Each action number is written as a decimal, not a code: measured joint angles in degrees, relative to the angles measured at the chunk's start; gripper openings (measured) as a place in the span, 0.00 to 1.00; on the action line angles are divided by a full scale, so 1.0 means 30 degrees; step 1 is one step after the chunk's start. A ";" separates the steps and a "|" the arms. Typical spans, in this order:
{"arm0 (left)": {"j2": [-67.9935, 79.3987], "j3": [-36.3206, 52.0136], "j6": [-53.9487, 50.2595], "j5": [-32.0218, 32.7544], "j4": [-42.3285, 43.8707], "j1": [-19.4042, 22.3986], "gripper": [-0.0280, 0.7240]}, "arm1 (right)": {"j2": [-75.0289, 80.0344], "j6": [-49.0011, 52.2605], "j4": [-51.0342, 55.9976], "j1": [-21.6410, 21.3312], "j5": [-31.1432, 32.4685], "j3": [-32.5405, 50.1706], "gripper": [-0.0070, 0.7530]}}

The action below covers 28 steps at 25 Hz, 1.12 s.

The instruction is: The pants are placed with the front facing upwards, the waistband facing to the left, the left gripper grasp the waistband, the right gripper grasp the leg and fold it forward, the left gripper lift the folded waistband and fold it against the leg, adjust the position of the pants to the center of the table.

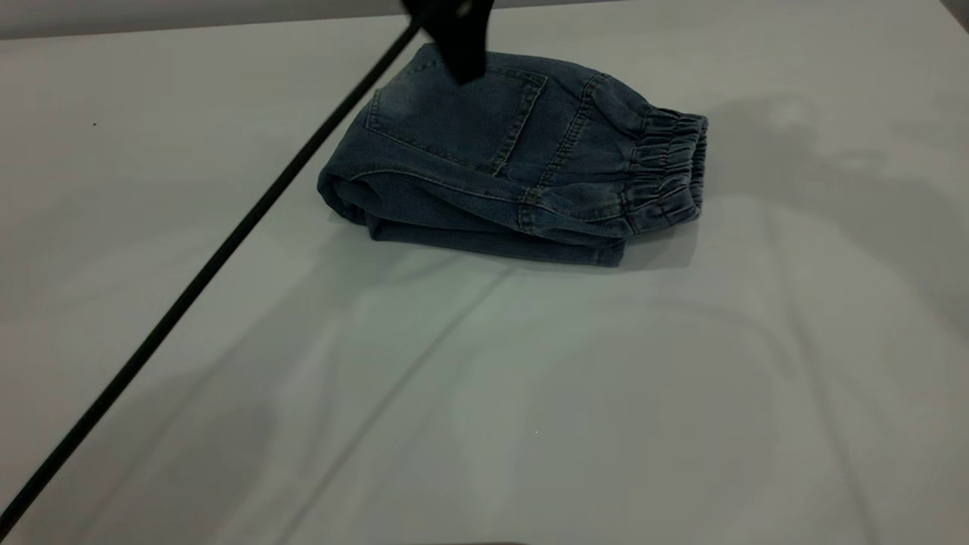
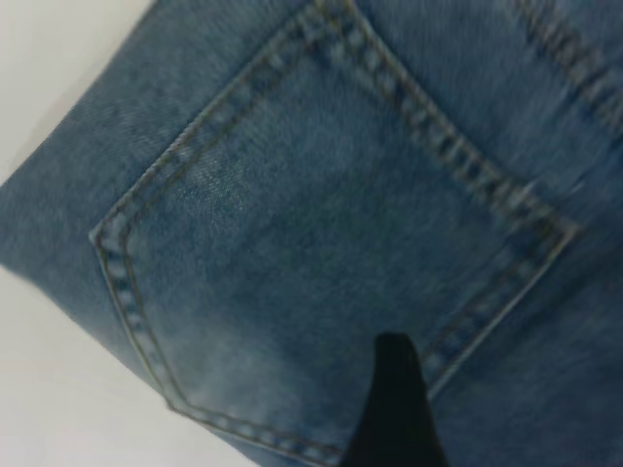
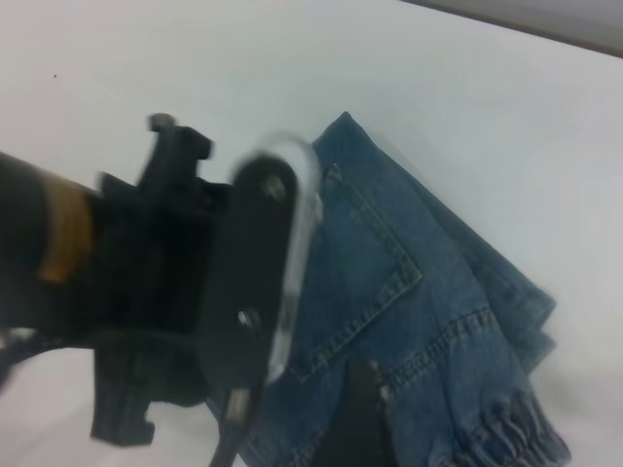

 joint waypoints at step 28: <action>0.3860 -0.0395 -1.0741 0.0016 0.0075 0.0092 0.73 | -0.0005 0.0000 0.0000 0.0000 0.0325 0.0000 0.73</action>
